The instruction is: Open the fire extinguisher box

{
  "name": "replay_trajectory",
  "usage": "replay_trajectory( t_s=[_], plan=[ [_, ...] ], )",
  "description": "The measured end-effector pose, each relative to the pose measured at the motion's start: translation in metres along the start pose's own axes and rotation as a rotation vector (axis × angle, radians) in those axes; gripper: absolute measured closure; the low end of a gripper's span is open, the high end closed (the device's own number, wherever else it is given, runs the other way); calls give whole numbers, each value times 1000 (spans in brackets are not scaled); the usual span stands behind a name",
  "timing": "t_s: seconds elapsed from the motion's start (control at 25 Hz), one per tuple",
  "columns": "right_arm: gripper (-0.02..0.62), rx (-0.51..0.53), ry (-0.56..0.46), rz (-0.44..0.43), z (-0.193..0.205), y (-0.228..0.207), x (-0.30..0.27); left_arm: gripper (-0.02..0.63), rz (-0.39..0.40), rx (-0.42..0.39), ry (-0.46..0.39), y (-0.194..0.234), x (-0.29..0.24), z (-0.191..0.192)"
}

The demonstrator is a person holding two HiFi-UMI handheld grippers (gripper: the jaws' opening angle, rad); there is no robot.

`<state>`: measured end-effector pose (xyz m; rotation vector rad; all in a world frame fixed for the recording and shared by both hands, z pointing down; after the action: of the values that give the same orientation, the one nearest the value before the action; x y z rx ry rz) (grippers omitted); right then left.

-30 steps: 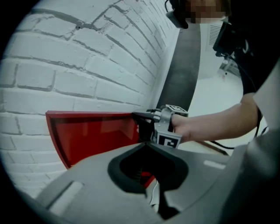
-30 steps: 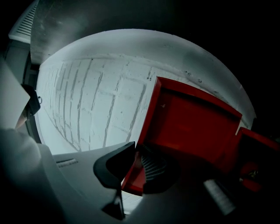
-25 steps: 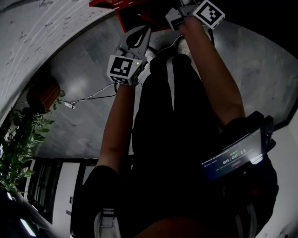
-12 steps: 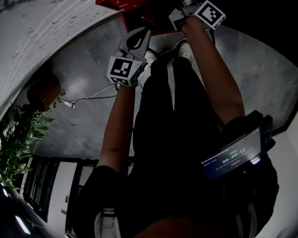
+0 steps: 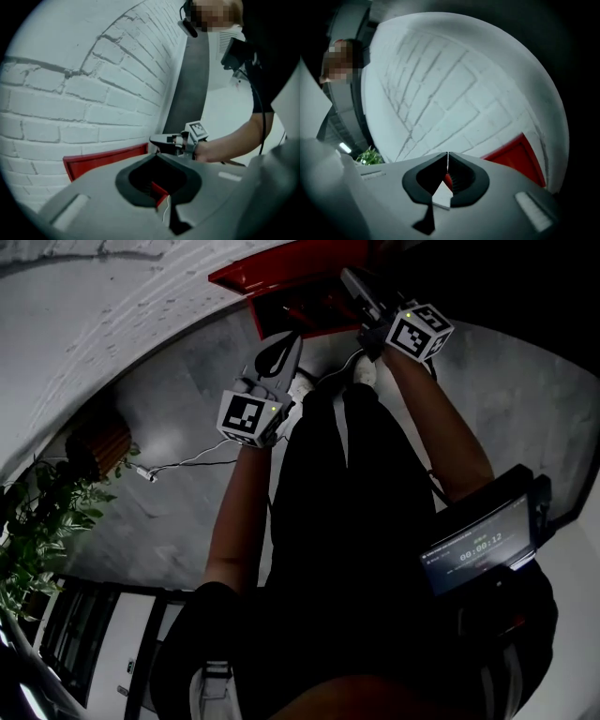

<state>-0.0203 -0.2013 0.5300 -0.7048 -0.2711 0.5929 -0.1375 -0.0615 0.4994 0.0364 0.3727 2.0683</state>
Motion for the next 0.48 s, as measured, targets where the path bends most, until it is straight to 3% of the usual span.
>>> replay_trajectory(
  t_s=[0.24,0.48],
  plan=[
    [586,331,72,-186,-47,96,40,606,93,-42,-53,-38,10,-76],
    [586,412,110,-363,-84,198,64,604,134,-67,-114,-71,35,-142]
  ],
)
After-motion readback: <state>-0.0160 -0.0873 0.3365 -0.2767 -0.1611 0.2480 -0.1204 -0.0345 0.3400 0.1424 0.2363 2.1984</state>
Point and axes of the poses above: the fingertips, and each gripper's own axes: x backward along the fingers, y to its left, z out of its underside, the point moved 4 cm from there along x, backward along the fingers, and after that the axes turned 10 degrees about -y, right-handed, at the moved point
